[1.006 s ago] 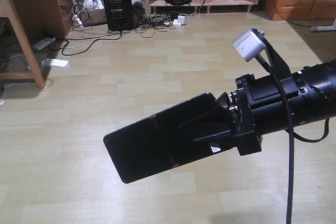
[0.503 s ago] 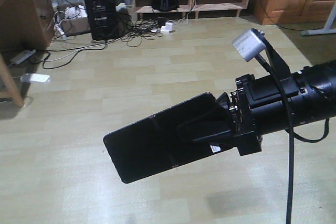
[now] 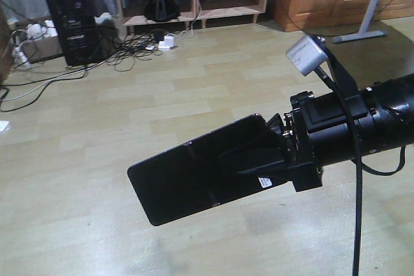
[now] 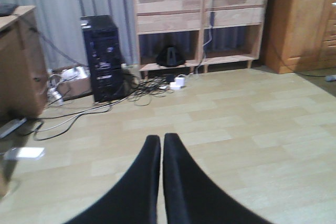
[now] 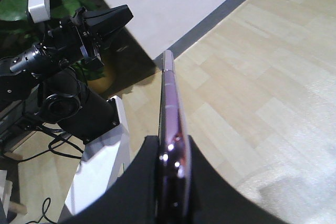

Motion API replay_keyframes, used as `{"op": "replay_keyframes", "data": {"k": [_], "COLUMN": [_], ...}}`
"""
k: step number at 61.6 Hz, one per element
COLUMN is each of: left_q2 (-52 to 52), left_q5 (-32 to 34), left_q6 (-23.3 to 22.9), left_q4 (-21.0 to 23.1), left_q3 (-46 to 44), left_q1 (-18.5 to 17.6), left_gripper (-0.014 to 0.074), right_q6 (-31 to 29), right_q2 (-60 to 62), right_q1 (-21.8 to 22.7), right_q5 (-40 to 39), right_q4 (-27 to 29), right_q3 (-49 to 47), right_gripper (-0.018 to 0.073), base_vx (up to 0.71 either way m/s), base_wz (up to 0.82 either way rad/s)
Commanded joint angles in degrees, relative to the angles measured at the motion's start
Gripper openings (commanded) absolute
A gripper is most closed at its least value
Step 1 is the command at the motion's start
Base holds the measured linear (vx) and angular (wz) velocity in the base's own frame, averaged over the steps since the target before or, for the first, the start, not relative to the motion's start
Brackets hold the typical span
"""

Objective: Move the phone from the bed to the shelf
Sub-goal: 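Drive the base to the wooden shelf holding the phone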

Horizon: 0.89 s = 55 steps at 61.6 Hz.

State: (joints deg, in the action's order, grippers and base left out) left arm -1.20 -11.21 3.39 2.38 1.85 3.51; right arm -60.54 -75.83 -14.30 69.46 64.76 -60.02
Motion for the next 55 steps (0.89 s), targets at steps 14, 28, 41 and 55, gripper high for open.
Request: {"op": "replay_keyframes", "data": {"k": [14,28,41,55], "left_q2": [-0.3,-0.3,-0.3,-0.3], "left_q5": [4.0,4.0,4.0,4.0], "left_q6": [0.0,0.0,0.0,0.0], "left_q4": [0.6,0.6,0.6,0.6], "left_q3": [0.4,0.4,0.4,0.4], "left_q1": [0.1,0.1,0.1,0.1], "left_gripper": [0.0001,0.0001,0.0001,0.0001], "right_q6": [-0.3,-0.3,-0.3,-0.3], "right_q2": [1.8,1.8,1.8,1.8], "right_q1": [0.0,0.0,0.0,0.0], "right_q5": [4.3,4.3,4.3,4.3], "right_q4": [5.0,5.0,5.0,5.0], "right_q3": [-1.6,-1.6,-1.6,-1.6], "right_gripper": [-0.0002,-0.0002,-0.0002,-0.0002], "base_vx": [0.32,0.35,0.38,0.39], "base_wz": [-0.24,-0.16,-0.12,-0.13]}}
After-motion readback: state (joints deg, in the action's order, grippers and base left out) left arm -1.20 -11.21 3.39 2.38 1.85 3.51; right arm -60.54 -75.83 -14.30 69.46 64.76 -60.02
